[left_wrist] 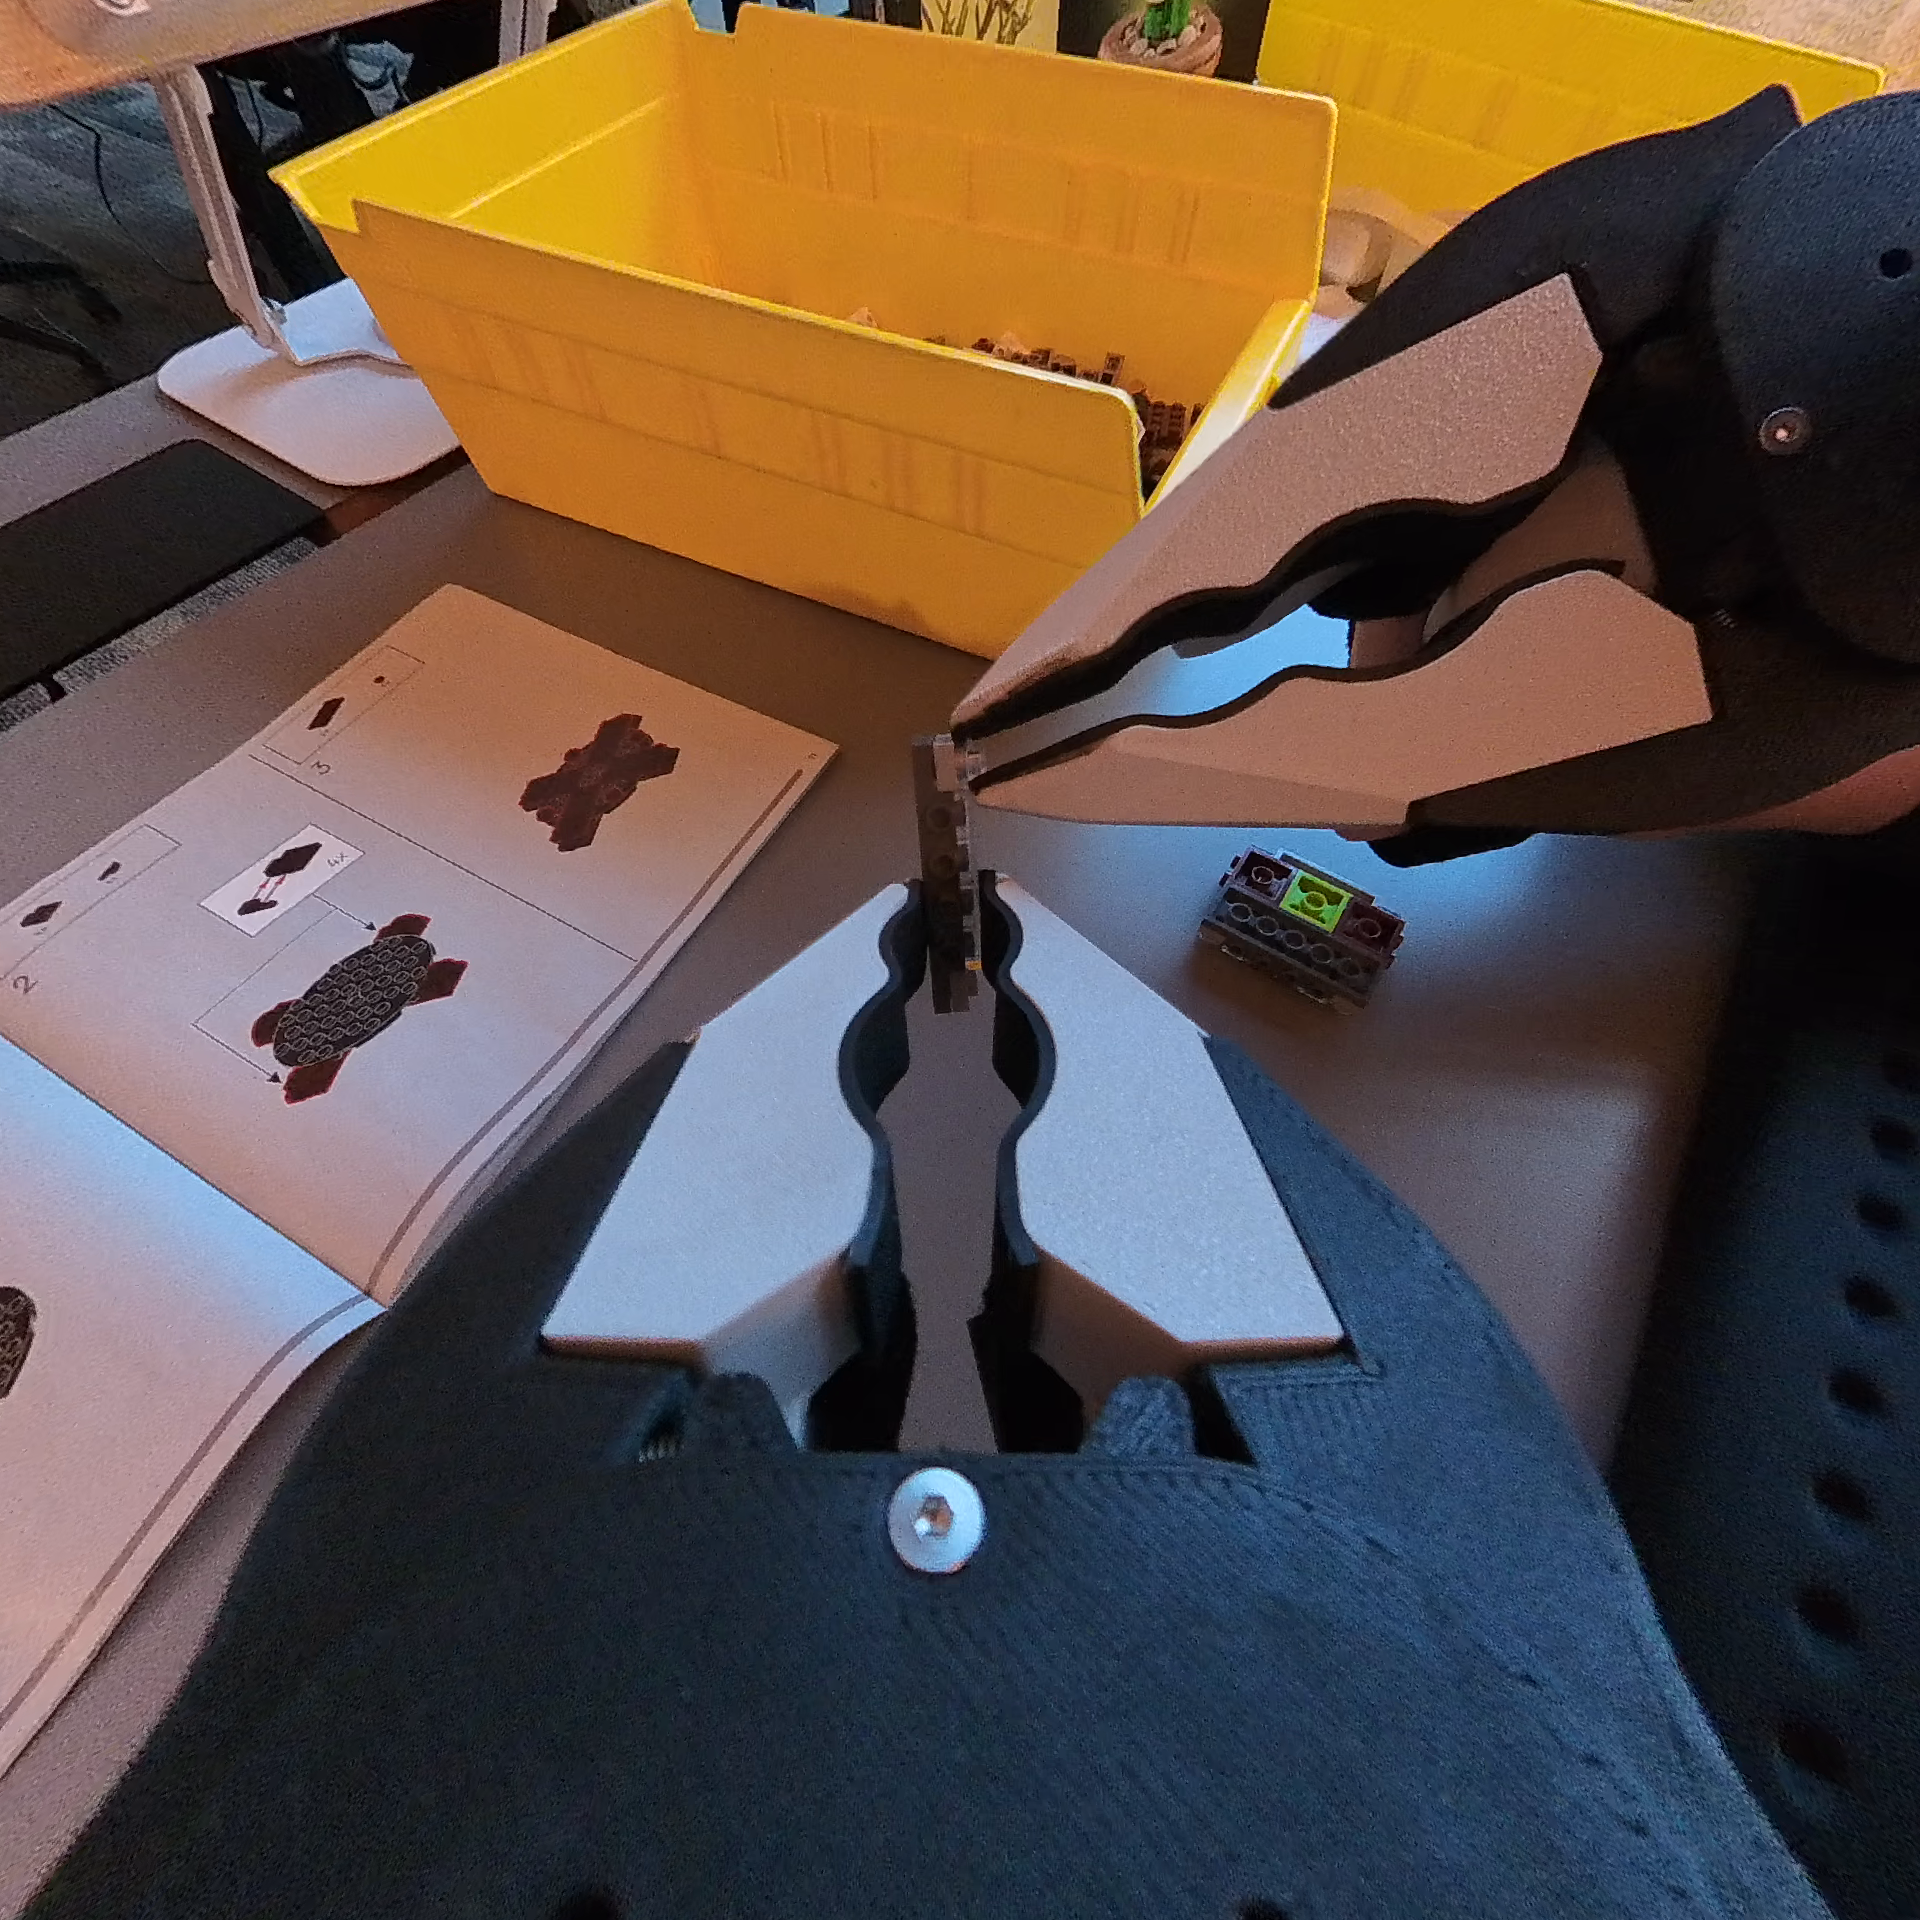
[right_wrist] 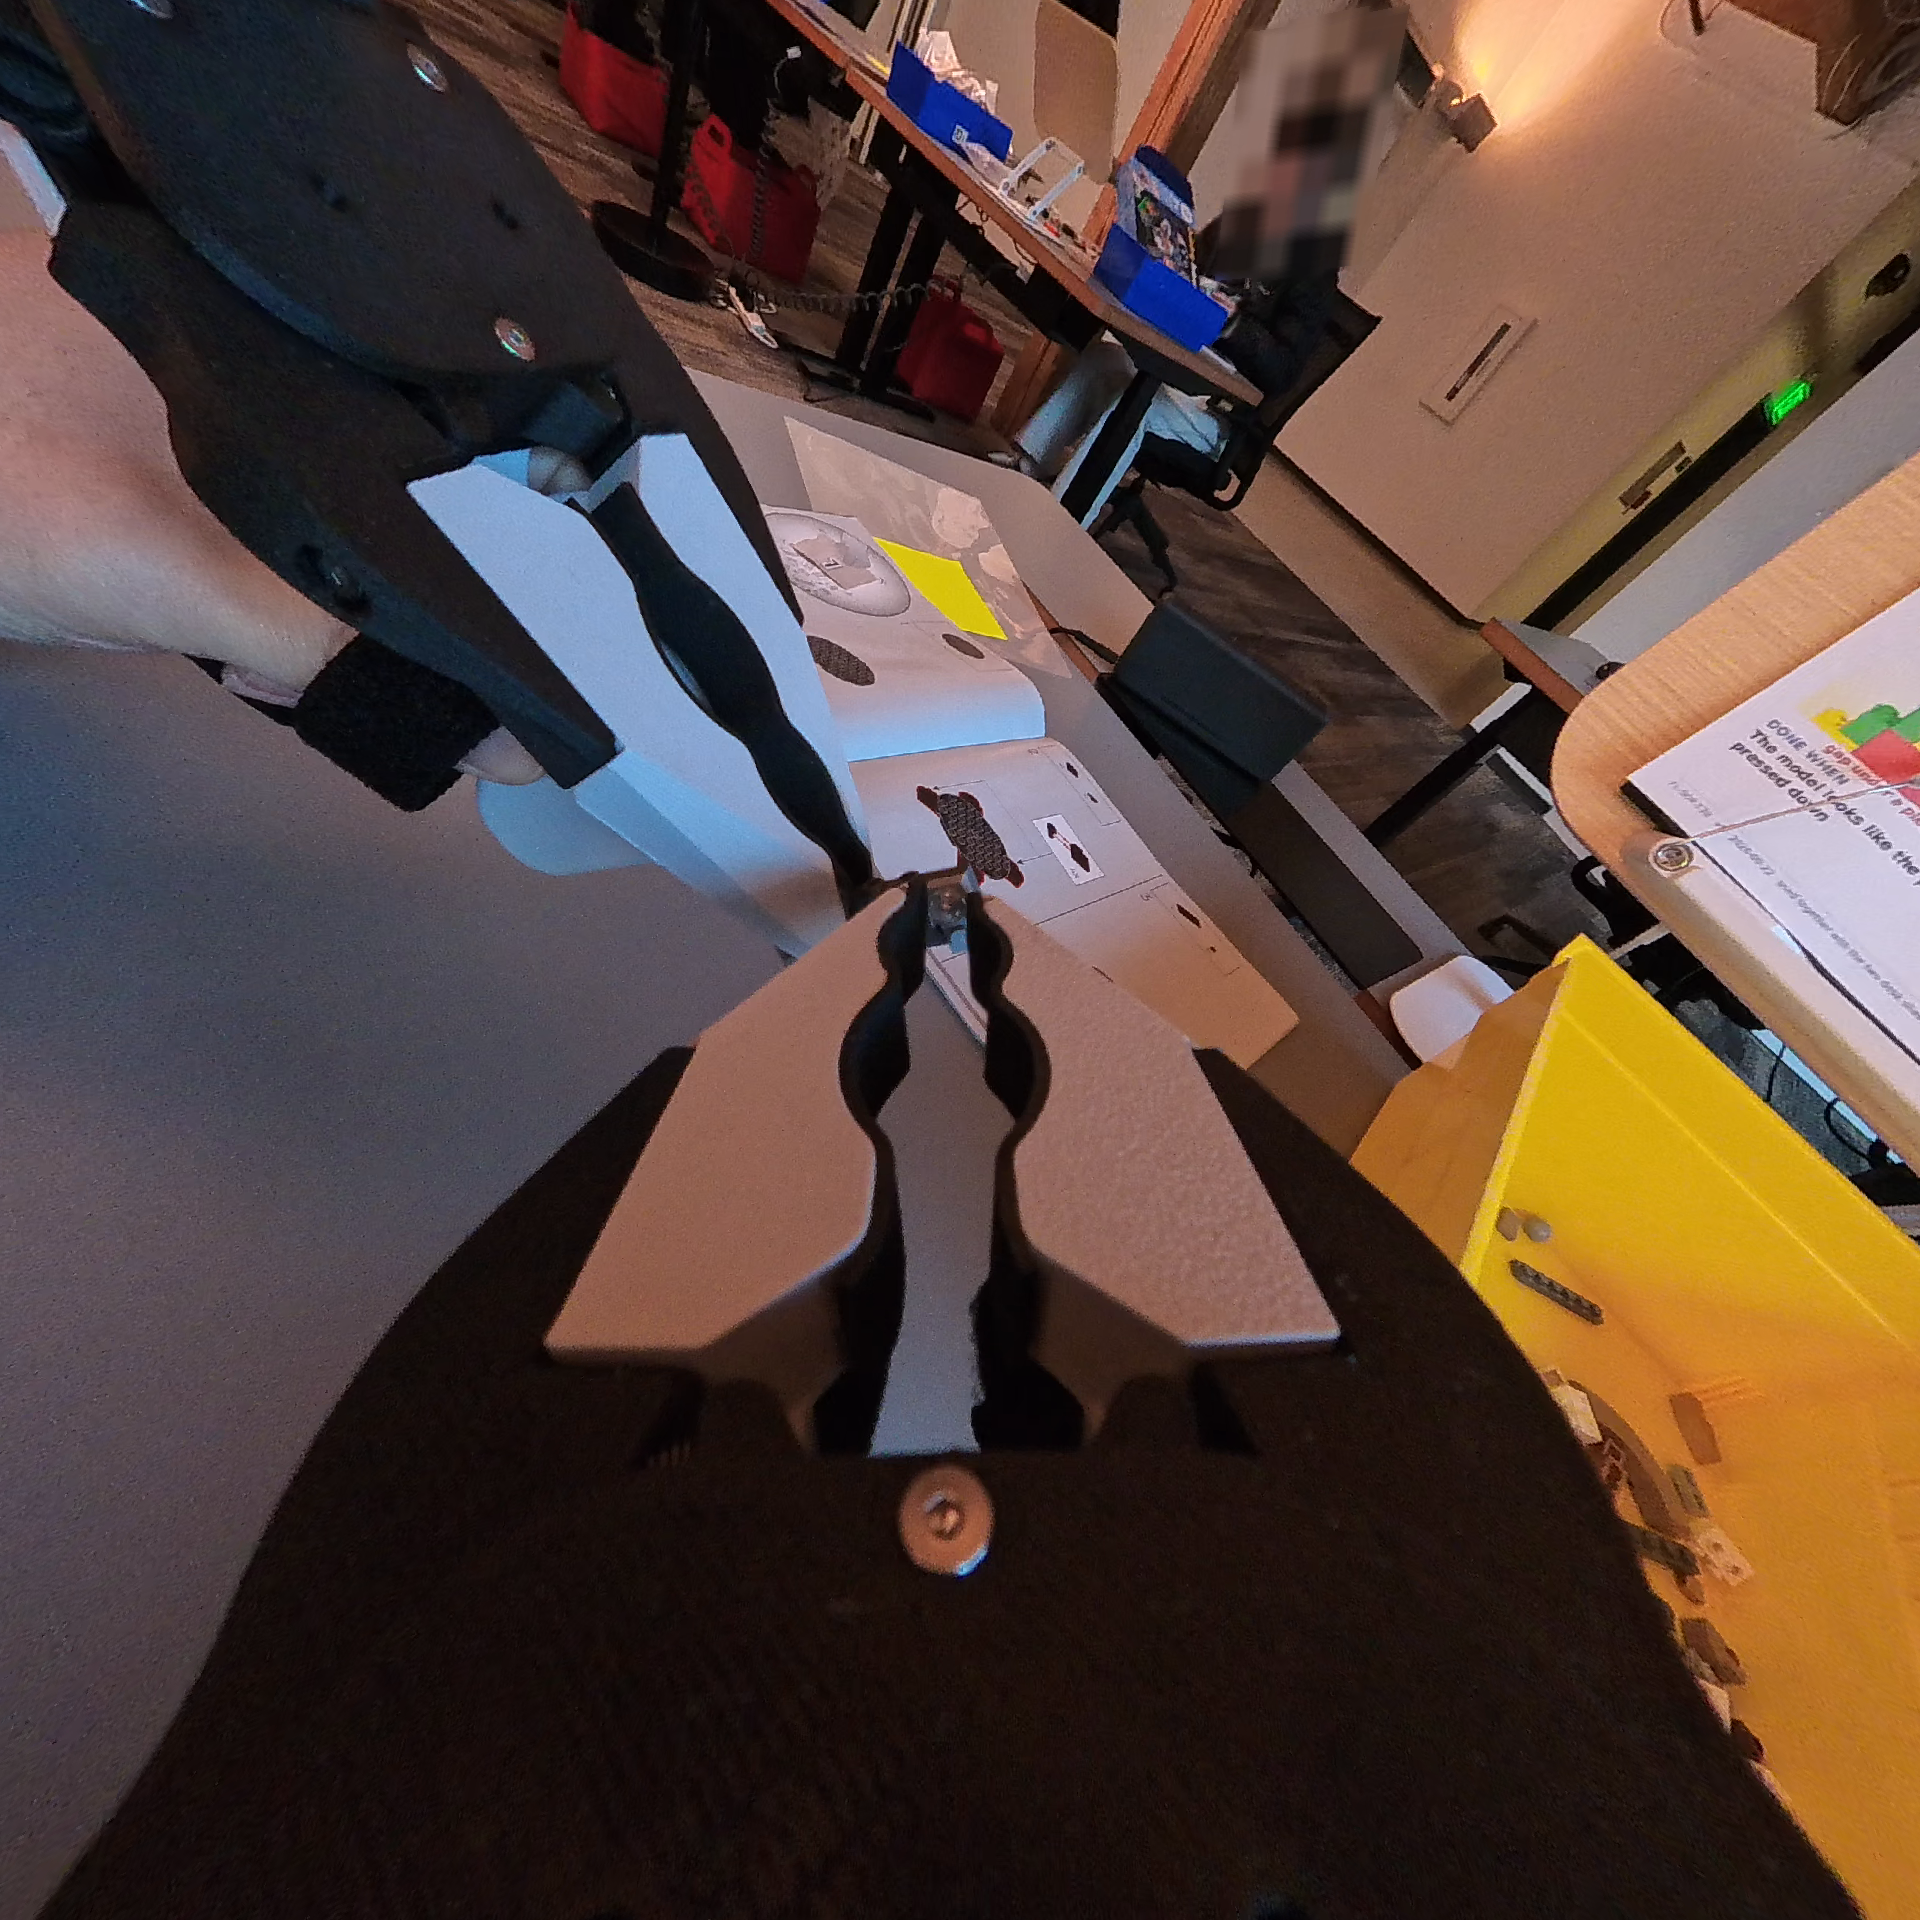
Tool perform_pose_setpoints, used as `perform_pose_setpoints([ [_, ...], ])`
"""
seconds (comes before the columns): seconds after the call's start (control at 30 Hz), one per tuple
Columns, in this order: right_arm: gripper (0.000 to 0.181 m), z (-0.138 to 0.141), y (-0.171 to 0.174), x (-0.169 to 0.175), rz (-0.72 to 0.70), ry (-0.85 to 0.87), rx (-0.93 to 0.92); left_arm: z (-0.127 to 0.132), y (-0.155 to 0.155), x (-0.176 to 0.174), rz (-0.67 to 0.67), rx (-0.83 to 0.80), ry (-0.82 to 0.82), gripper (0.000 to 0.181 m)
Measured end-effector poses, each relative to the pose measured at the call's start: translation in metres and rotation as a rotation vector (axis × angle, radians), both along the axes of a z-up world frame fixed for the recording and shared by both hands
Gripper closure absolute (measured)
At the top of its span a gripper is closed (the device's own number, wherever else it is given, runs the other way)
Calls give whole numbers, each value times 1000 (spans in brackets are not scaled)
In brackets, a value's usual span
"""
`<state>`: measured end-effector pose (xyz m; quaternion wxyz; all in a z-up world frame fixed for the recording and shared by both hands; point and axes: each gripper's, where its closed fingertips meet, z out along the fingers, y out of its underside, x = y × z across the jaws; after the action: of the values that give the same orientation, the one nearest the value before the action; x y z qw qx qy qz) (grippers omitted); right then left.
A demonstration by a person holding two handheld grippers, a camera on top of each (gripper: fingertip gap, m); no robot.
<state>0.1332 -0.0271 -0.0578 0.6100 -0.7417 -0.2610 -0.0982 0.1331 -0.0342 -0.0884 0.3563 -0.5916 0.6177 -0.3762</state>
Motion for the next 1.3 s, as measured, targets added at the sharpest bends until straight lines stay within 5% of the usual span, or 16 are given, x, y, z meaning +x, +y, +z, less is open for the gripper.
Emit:
perform_pose_setpoints([
  [0.53,177,6,-7,-2,168,273,-63,6,-8,-2,-81,-58,-45,173],
  [0.73,176,11,-5,1,129,412,-55,8,0,1,-5,90,-57,173],
  [0.97,159,19,-6,8,82,601,-75,24,20,0,150,266,-129,173],
  [1.13,135,16,-3,7,96,676,-94,31,7,6,153,374,-161,174],
  [1.3,165,17,-6,5,158,756,-119,29,-1,11,148,406,-149,173],
])
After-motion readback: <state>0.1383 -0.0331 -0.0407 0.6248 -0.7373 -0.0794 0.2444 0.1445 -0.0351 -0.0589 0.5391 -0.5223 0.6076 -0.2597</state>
